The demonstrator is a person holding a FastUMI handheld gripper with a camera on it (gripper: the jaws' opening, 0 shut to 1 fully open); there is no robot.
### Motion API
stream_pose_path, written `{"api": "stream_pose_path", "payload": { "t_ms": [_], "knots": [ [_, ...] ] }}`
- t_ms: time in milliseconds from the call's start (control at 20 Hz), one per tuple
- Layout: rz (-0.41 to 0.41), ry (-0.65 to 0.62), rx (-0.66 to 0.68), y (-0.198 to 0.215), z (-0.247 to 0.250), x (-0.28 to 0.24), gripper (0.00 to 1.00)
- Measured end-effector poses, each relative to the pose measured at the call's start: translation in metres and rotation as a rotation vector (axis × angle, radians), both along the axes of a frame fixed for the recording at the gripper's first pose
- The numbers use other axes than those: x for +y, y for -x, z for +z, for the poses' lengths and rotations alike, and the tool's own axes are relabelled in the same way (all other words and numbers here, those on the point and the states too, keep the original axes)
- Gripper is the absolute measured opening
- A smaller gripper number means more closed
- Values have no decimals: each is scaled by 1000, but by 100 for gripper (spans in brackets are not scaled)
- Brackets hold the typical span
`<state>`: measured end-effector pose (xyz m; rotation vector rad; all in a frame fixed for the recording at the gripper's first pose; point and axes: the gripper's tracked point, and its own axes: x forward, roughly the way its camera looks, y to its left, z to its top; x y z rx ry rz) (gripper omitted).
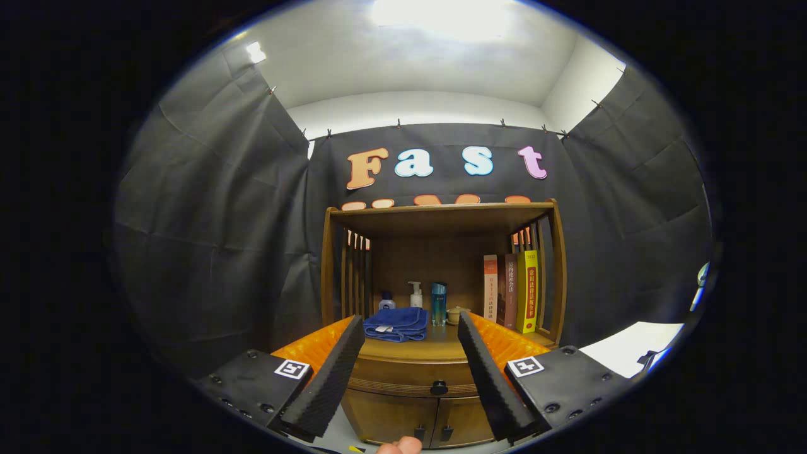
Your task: Pull open the drawer, take out the items inside it, and place them on the countertop above the cabinet.
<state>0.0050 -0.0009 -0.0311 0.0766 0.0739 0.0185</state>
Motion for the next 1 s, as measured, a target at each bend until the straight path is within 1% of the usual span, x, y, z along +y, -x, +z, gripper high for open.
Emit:
{"api": "stream_pose_path", "payload": {
  "t_ms": [350, 550, 650, 800, 1000],
  "knots": [
    [-10, 2, 26, -4, -12, -5, 98],
    [-31, 29, 52, -14, -31, -9, 98],
    [-38, 60, 65, -26, -47, -12, 98],
    [-14, 70, 75, -44, -81, -4, 98],
    [-21, 98, 97, -73, -144, -15, 98]
  ]
}}
